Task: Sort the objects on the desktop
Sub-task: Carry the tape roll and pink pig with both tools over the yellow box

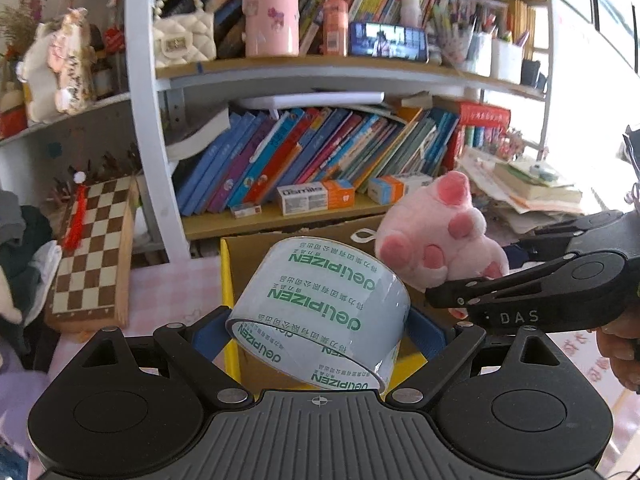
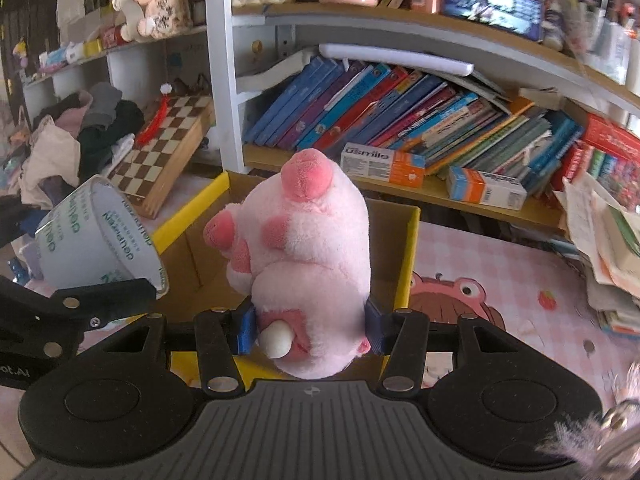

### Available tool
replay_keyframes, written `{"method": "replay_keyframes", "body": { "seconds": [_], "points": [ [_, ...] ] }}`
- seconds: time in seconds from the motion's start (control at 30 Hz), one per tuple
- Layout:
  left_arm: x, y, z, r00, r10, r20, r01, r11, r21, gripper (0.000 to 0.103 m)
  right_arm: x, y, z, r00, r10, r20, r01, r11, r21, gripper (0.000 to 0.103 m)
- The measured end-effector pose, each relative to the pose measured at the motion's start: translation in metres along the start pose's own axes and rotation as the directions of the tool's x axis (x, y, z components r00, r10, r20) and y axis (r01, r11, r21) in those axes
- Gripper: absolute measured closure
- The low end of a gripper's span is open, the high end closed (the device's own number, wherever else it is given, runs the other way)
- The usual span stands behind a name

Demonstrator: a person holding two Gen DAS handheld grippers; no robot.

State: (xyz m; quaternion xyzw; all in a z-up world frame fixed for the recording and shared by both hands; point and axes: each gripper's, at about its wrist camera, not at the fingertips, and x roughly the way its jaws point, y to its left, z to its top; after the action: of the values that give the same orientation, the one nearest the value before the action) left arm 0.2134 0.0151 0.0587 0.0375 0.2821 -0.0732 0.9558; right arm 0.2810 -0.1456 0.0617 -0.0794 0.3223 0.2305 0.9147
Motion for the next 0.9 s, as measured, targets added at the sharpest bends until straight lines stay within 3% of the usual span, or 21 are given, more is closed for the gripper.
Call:
{"method": "replay_keyframes", "body": {
  "seconds": [0.27, 0.57, 0.9],
  "points": [
    [0.060, 0.005, 0.017, 0.995, 0.034, -0.095, -0.028, 0.998, 0.063, 0.009, 0.069, -0.019, 0.023, 0.994, 0.019, -0.106, -0.028, 0.996, -0.080, 0.054],
    [0.111, 0.008, 0.024, 0.976, 0.034, -0.217, -0.004, 0.991, 0.136, 0.009, 0.124, -0.026, 0.028, 0.969, 0.071, -0.239, -0.109, 0.982, -0.152, 0.054],
    [0.149, 0.011, 0.019, 0.950, 0.047, -0.309, 0.015, 0.980, 0.197, 0.009, 0.148, -0.015, 0.034, 0.968, 0.019, -0.249, -0.107, 0.932, -0.346, 0.053]
  ]
}}
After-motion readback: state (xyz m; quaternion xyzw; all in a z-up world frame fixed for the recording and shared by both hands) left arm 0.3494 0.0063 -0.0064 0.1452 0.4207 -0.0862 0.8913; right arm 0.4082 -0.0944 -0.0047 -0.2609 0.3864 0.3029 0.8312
